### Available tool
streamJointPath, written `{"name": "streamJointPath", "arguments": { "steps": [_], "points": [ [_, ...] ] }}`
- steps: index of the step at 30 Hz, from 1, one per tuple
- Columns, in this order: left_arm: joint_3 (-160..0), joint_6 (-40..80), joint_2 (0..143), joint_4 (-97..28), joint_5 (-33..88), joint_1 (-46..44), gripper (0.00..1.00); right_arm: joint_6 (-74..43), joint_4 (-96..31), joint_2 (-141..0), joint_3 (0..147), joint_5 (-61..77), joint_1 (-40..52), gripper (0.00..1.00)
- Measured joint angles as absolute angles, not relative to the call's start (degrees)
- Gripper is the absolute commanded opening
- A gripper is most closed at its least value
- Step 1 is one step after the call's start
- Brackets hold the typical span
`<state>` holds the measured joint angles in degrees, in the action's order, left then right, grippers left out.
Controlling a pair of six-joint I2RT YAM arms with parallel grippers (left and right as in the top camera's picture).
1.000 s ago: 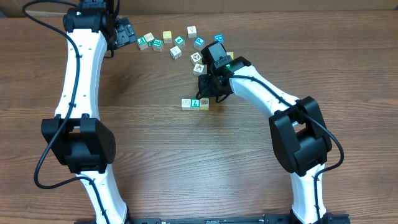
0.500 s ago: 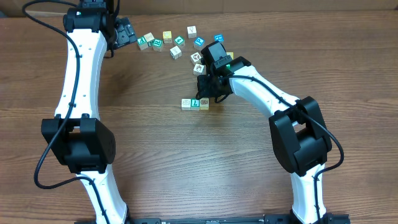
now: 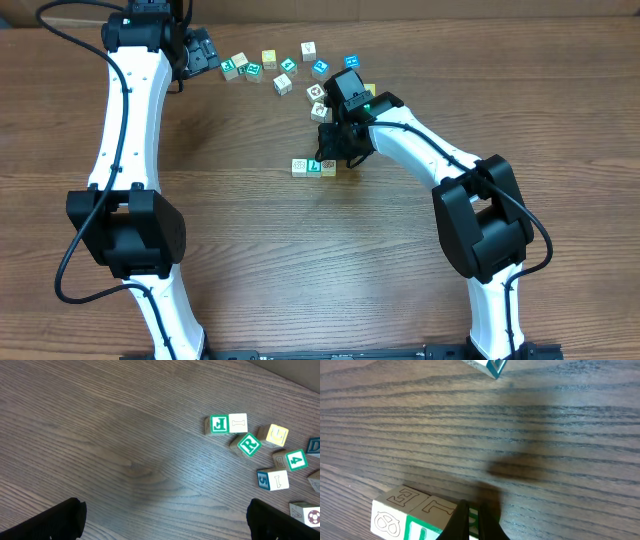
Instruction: Form a horizontal line
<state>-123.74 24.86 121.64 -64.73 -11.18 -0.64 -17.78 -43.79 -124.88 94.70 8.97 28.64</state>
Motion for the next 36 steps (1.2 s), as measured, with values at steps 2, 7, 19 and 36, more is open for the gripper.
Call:
{"name": "streamJointPath", "arguments": {
  "steps": [2,7,19,36],
  "points": [
    [-123.7,24.9,121.6,-64.7,-11.2,-0.6,1.00,-17.8,-43.8,-124.9,94.7,9.3,28.6,0.04],
    [-123.7,24.9,121.6,-64.7,-11.2,-0.6,1.00,-17.8,-43.9,-124.9,94.7,10.1,28.6,0.04],
    [-123.7,24.9,121.6,-64.7,-11.2,-0.6,1.00,-17.8,-44.7,-124.9,94.7,10.3,28.6,0.04],
    [-123.7,24.9,121.6,-64.8,-11.2,-0.6,1.00,-17.8,-41.9,-124.9,94.7,9.2,28.6,0.05]
  ]
}}
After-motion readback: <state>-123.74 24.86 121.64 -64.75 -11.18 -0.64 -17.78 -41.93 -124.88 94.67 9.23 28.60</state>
